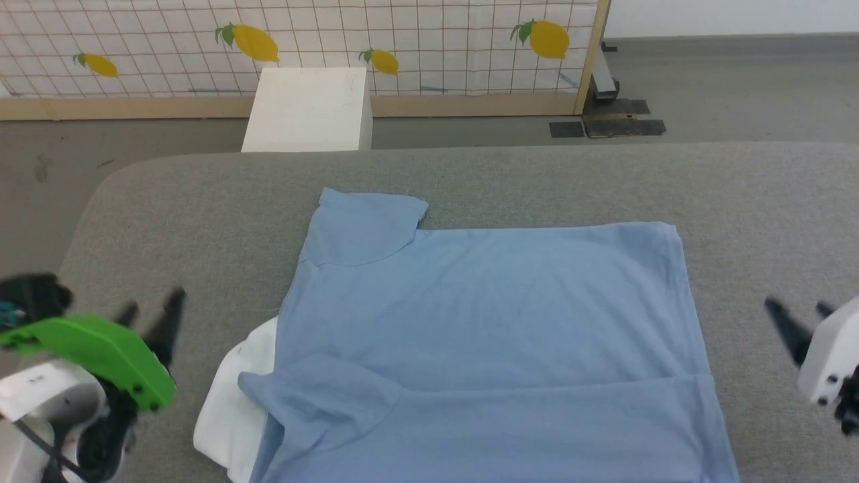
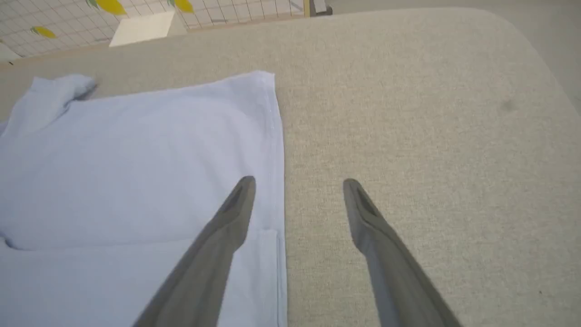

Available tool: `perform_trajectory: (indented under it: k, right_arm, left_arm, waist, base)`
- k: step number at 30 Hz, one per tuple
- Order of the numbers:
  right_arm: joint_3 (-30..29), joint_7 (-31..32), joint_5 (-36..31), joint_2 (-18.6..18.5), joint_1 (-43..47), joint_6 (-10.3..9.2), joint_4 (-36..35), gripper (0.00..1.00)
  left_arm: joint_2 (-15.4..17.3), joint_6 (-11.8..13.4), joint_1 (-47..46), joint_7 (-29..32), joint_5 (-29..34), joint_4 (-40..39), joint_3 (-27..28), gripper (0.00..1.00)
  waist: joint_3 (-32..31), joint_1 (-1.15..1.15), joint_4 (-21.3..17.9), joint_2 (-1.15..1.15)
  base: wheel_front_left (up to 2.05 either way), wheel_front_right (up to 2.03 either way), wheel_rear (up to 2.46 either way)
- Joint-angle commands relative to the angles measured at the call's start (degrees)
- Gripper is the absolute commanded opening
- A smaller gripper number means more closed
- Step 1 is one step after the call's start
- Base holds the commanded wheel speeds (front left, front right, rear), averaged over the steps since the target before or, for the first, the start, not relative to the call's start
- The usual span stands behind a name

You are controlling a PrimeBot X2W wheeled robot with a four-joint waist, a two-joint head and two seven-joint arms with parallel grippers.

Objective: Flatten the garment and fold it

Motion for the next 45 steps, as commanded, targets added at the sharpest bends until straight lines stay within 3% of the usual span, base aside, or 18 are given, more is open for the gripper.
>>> perform_trajectory:
  k: [1, 6, 11, 17, 23, 32, 38, 45]
  right_arm:
    - [-0.4, -2.8, 0.3, 0.1, -1.6, -0.09, -0.6, 1.0]
    - [0.0, -15.4, -0.1, 0.1, -4.0, -0.09, -0.7, 1.0]
    - [1.8, -27.9, -0.3, -0.8, -3.2, -0.09, 0.4, 1.0]
    - [1.7, -36.4, -0.3, 0.0, -0.6, -0.09, 3.2, 1.0]
    - [1.4, -39.8, -0.6, 0.9, 0.2, -0.09, 5.1, 1.0]
    - [1.8, -40.1, -1.5, 1.7, -2.8, -0.09, 4.4, 1.0]
    - [2.1, -39.5, -2.8, 3.1, -5.8, -0.09, 2.0, 1.0]
    - [4.0, -38.6, -4.8, 5.6, -9.2, -0.09, -1.3, 1.0]
  left_arm:
    - [-0.8, -0.6, -1.6, -3.3, 1.4, 0.1, 1.0, 1.0]
    - [-4.5, -4.2, -4.1, -17.2, 4.9, 3.2, 3.0, 1.0]
    - [-6.4, -9.7, -4.9, -29.4, 9.5, 8.0, 1.4, 1.0]
    - [-8.7, -14.4, -6.1, -37.8, 12.8, 14.3, -0.4, 1.0]
    - [-11.1, -17.3, -7.1, -39.2, 14.1, 18.7, -0.2, 1.0]
    - [-11.3, -20.3, -13.4, -39.3, 16.6, 23.2, -0.7, 1.0]
    - [-10.7, -22.3, -25.1, -35.4, 18.3, 28.3, -4.1, 1.0]
    - [-10.0, -24.5, -43.4, -25.4, 17.3, 38.7, -9.1, 1.0]
  waist:
    - [0.2, 0.0, -0.1, 0.24]
    - [0.9, 0.0, -0.3, 0.24]
    - [2.2, 0.0, -0.3, 0.24]
    - [3.7, 0.0, -0.1, 0.24]
    - [5.0, 0.0, -0.1, 0.24]
    - [8.9, 0.0, -0.2, 0.24]
    - [14.1, 0.0, -0.3, 0.24]
    - [21.2, 0.0, -2.2, 0.24]
  base:
    - [0.0, 0.0, 0.0]
    - [0.0, 0.0, 0.0]
    - [0.0, 0.0, 0.0]
    - [0.0, 0.0, 0.0]
    - [0.0, 0.0, 0.0]
    - [0.0, 0.0, 0.0]
    - [0.0, 0.0, 0.0]
    - [0.0, 0.0, 0.0]
